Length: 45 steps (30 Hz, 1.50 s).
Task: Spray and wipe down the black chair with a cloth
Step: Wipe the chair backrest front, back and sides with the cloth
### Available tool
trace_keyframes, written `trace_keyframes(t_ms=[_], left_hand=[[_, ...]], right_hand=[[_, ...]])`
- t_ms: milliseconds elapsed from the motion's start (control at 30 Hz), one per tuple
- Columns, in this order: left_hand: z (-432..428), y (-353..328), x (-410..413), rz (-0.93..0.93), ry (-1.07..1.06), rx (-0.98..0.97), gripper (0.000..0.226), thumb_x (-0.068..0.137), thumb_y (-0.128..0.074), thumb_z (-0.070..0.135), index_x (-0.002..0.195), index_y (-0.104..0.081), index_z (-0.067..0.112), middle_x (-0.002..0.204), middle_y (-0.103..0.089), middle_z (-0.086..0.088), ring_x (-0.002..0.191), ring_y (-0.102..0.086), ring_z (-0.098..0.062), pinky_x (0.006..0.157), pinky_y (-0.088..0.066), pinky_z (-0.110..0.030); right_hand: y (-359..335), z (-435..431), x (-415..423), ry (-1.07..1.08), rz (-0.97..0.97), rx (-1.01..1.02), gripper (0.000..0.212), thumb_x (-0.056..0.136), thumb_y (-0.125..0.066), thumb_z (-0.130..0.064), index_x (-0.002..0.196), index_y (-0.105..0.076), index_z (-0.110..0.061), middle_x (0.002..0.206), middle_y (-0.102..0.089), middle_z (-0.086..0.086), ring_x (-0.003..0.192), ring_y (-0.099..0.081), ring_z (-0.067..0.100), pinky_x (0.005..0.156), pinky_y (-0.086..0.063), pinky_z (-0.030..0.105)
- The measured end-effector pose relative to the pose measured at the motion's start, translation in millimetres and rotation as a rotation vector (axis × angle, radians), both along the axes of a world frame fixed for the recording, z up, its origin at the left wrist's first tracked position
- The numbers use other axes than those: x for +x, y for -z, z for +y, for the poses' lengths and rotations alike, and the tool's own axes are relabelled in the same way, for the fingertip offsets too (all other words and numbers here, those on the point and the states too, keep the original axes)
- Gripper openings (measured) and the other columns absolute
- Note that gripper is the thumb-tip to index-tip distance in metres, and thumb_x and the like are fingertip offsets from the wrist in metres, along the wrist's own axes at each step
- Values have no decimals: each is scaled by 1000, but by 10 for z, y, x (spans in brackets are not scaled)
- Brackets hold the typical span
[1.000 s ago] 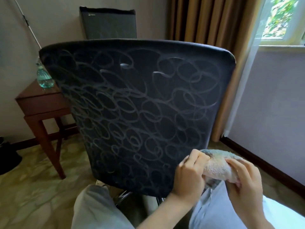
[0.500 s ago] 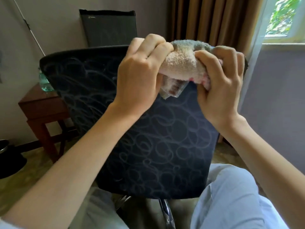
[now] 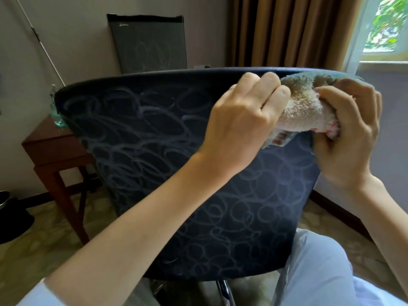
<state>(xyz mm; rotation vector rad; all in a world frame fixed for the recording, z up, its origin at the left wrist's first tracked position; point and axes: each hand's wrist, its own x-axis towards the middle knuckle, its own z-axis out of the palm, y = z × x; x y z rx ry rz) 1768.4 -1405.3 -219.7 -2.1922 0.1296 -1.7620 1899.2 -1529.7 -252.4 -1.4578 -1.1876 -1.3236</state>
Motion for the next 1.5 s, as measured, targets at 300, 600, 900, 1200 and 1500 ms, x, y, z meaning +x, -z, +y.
trace_keyframes(t_ms=[300, 600, 900, 1200, 1500], left_hand=[[2, -115, -130, 67, -14, -30, 24, 82, -56, -8, 94, -72, 6, 90, -68, -6, 85, -61, -25, 69, -48, -27], [72, 86, -86, 101, -34, -34, 20, 81, -61, -10, 92, -71, 4, 87, -66, -8, 81, -61, -26, 68, -52, -32], [311, 1092, 26, 229, -24, -6, 21, 84, -60, -11, 91, -72, 5, 84, -66, -5, 79, -61, -22, 72, -55, -33], [165, 1144, -141, 316, -61, -26, 29, 86, -47, -2, 106, -62, 13, 94, -67, -5, 80, -60, -24, 63, -54, -36], [245, -191, -599, -28, -208, 41, 22, 98, -50, 10, 110, -68, 9, 114, -68, -4, 103, -51, -30, 73, -48, -42]], right_hand=[[-62, 5, -34, -1, -57, 11, 26, 94, -56, -11, 112, -63, 6, 109, -57, 31, 104, -48, 46, 95, -36, 36], [147, 94, 52, 3, -12, 28, 27, 96, -55, -20, 113, -63, -1, 112, -58, 26, 105, -49, 41, 99, -35, 32], [1200, 250, 81, -11, 145, -93, 37, 83, -58, -6, 119, -55, -16, 117, -50, 7, 105, -48, 32, 98, -40, 34], [1262, 126, -190, -2, 240, -206, 58, 65, -56, 8, 120, -52, -13, 117, -54, 12, 104, -48, 34, 94, -40, 34], [-302, 323, -638, 30, -13, -56, 38, 84, -56, 1, 121, -64, -7, 126, -60, 9, 108, -51, 33, 92, -42, 33]])
